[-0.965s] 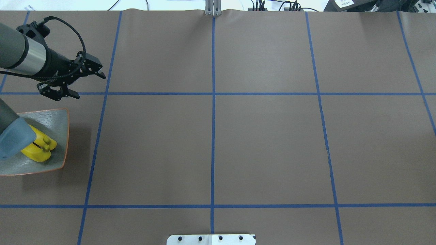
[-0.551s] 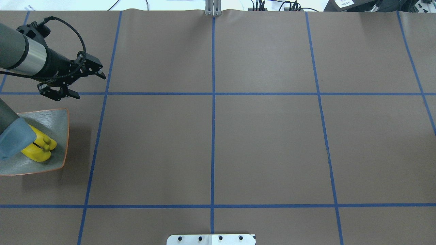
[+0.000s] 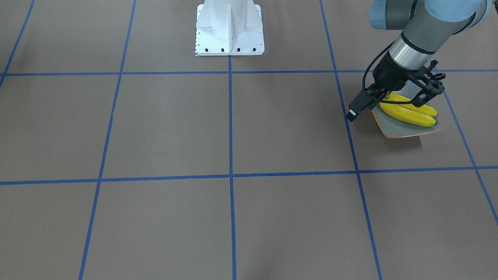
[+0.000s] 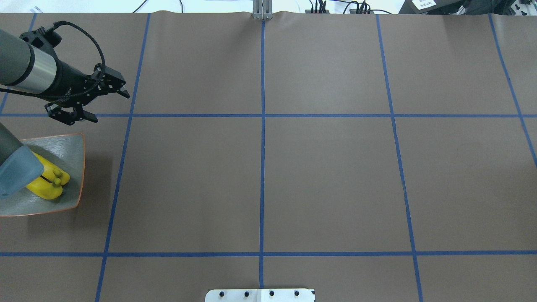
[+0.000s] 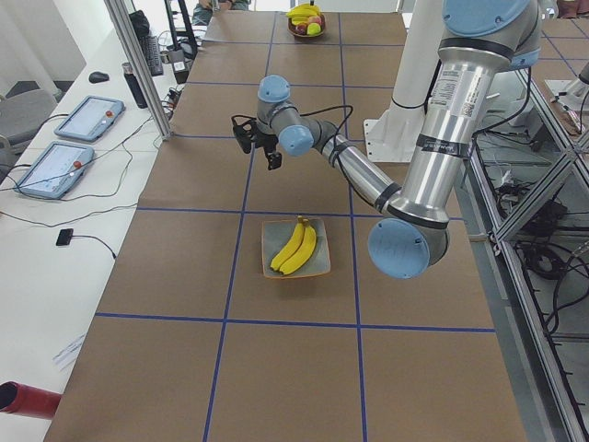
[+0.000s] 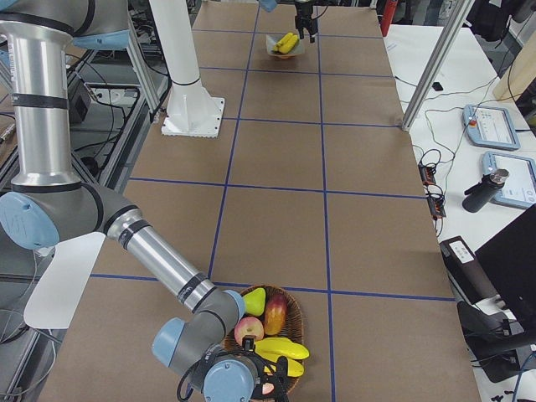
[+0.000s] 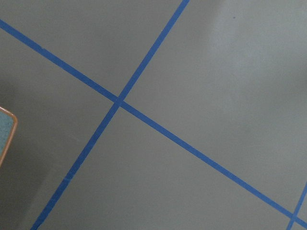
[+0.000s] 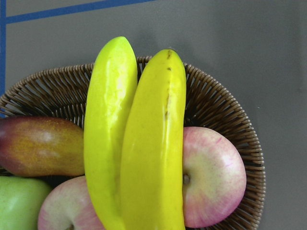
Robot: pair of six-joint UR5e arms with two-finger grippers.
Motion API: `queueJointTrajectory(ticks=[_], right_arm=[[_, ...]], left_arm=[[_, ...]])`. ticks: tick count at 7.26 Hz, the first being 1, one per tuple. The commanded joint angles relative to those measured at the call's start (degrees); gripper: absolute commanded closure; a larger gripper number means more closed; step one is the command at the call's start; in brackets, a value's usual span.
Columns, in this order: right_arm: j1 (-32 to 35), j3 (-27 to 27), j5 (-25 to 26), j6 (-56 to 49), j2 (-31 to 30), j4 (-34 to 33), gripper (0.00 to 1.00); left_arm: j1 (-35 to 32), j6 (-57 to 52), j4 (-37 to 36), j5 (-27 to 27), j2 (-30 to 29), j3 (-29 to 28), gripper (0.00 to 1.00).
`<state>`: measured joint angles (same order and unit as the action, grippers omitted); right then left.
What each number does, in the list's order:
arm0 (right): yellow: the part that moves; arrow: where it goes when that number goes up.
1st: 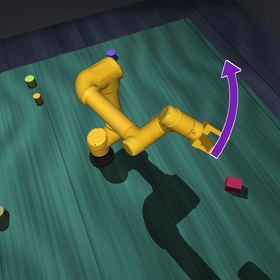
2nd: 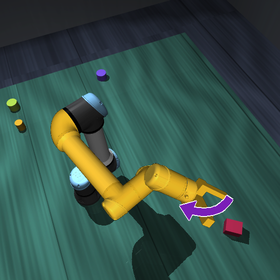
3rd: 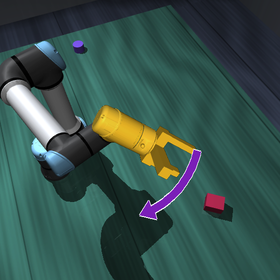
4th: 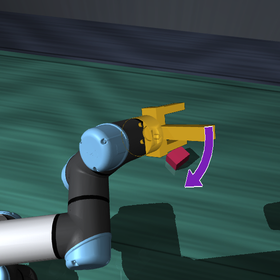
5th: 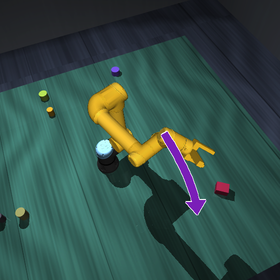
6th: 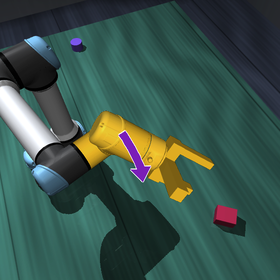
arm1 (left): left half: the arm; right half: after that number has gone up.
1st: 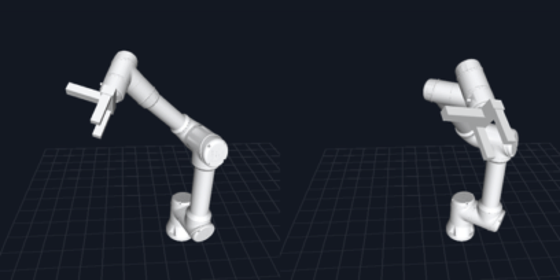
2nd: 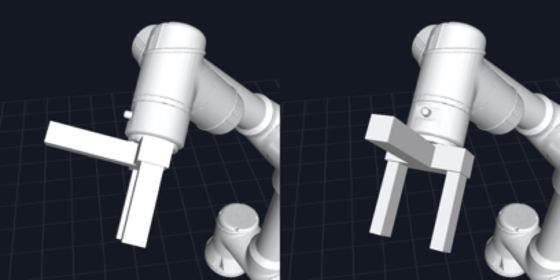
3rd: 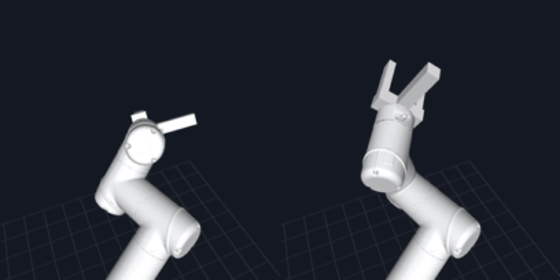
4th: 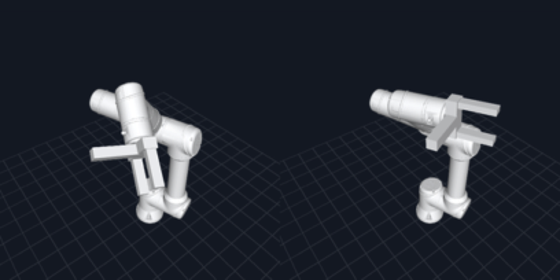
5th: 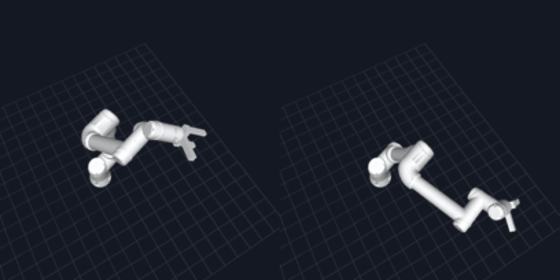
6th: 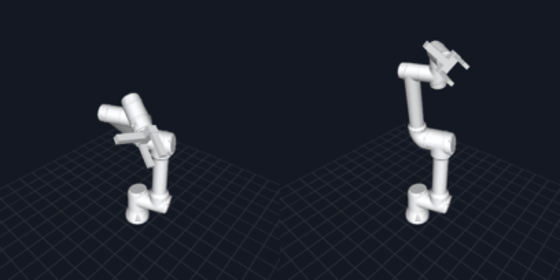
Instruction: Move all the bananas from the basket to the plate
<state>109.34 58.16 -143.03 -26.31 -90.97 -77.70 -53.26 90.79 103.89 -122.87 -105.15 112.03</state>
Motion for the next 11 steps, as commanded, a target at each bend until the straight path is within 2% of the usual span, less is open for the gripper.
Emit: queueJointTrajectory(ticks=[1, 2, 6, 7, 9, 10, 11], right_arm=[[-1.40, -1.03, 0.03, -0.76, 1.67, 0.00, 0.02], [-1.76, -2.59, -0.05, -1.02, 2.46, 0.00, 0.02], [-1.94, -3.22, -1.37, -0.94, 1.94, 0.00, 0.04], [-1.94, -3.31, -1.55, -1.02, 1.94, 0.00, 0.14], [-1.94, -3.23, -1.55, -1.37, 1.94, 0.00, 0.74], [-1.94, -3.05, -1.55, -1.38, 2.12, 0.00, 0.91], [-1.94, -2.53, -1.55, -1.20, 2.20, 0.00, 1.00]], left_arm=[[0.00, 0.00, 0.00, 0.00, 0.12, -0.14, 0.00], [-0.09, 0.00, 0.00, 0.00, 0.12, 0.12, 0.00], [-0.09, -0.09, 0.00, 0.00, 0.12, 0.21, 0.00], [-0.09, 0.00, 0.00, 0.00, 0.12, 0.21, 0.00], [-0.09, 0.00, 0.00, 0.00, 0.12, 0.29, 0.00], [-0.09, 0.00, 0.00, 0.00, 0.12, 0.47, 0.00], [-0.09, 0.09, -0.09, -0.09, 0.04, 0.82, 0.00]])
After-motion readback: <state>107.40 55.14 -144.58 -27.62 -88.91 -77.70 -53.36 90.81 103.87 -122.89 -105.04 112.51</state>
